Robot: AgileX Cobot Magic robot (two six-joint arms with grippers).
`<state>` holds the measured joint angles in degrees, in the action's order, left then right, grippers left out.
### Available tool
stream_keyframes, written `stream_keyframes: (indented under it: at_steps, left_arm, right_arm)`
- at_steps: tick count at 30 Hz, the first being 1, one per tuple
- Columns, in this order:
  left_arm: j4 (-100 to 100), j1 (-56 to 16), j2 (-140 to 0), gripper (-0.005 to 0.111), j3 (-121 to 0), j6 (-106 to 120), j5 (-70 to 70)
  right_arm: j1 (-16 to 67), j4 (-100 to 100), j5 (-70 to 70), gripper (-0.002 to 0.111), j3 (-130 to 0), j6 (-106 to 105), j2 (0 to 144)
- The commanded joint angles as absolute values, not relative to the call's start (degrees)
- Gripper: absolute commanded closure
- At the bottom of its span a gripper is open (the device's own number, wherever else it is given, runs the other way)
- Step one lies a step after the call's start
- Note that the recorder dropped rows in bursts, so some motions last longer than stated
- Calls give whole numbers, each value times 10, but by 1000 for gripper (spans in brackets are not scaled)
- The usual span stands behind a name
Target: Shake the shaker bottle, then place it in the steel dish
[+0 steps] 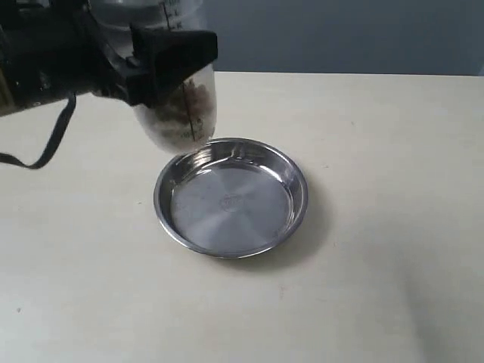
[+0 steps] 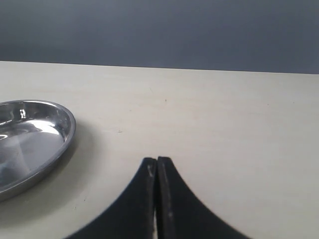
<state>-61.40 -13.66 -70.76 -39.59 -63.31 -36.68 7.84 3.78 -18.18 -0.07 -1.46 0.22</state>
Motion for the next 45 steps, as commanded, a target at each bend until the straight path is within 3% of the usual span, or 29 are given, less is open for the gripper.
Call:
stream_keyframes:
  at_steps: [1,4,6,9,14,18,20,23,26,29,33,37,41,45]
  left_arm:
    - [-498,-162,-747,106,-326,-568,-367]
    - [-452,-159,-686,106,-385,-515,-435]
    - [-461,-174,-653,106,-408,-464,-371]
    - [-341,-214,-722,106,-365,-400,-215]
    - [-375,-242,-689,106,-399,-344,-398]
    - [-184,-276,-749,106,-382,-238,-225]
    - [-201,-284,-787,106,-375,-252,-230]
    - [-236,-287,-738,106,-403,-191,-279]
    - [-42,-289,-751,106,-389,-116,-284]
    - [-85,-318,-811,106,-369,-157,-258]
    - [-123,-326,-722,106,-413,-75,-294]
    - [333,-283,-713,106,-417,142,-283]
    - [7,-338,-713,107,-417,74,-154]
    - [291,-316,-730,107,-403,79,-229]
  right_arm:
    - [80,37,-175,109,0,-15,0]
    - [80,37,-175,109,0,-15,0]
    - [80,37,-175,109,0,-15,0]
    - [80,37,-175,109,0,-15,0]
    - [80,37,-175,109,0,-15,0]
    - [80,37,-175,109,0,-15,0]
    - [80,37,-175,109,0,-15,0]
    - [80,37,-175,109,0,-15,0]
    - [80,37,-175,109,0,-15,0]
    - [80,37,-175,109,0,-15,0]
    - [80,37,-175,109,0,-15,0]
    - [80,37,-175,109,0,-15,0]
    - [80,37,-175,109,0,-15,0]
    - [80,37,-175,109,0,-15,0]
